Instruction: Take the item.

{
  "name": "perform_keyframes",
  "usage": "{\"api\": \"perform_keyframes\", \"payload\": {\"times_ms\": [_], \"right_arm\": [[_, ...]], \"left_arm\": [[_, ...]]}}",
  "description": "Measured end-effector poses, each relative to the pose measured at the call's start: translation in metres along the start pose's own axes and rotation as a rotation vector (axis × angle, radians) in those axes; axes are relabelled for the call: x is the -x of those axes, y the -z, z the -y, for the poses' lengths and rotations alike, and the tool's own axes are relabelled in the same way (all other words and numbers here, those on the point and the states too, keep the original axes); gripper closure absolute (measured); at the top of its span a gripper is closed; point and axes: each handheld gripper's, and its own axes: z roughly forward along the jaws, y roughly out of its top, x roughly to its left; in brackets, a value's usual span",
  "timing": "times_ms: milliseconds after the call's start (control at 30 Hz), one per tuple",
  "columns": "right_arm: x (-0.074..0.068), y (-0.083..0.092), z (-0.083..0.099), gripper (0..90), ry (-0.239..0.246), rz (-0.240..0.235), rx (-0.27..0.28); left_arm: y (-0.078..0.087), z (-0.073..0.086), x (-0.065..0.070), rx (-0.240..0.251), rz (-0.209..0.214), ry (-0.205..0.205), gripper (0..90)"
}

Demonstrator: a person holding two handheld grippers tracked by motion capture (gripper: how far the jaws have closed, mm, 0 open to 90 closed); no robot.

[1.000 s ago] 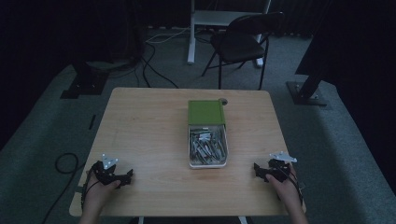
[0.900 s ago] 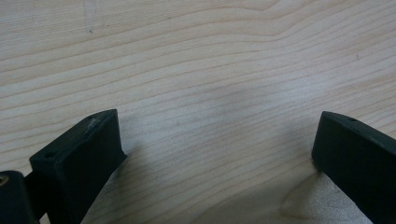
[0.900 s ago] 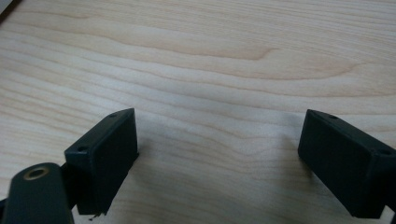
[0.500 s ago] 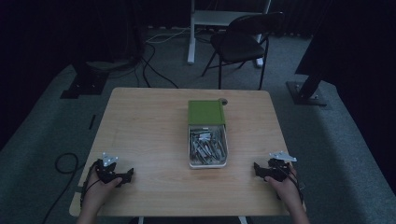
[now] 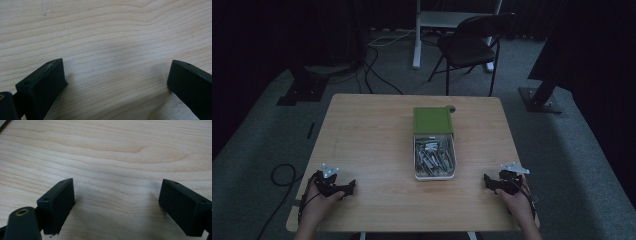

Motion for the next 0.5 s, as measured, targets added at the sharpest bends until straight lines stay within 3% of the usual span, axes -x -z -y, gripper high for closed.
{"api": "perform_keyframes", "payload": {"times_ms": [500], "right_arm": [[-0.021, 0.029, -0.024, 13.1, 0.044, -0.024, 0.077]], "left_arm": [[-0.001, -0.001, 0.001, 0.0, -0.003, 0.004, 2.3]]}}
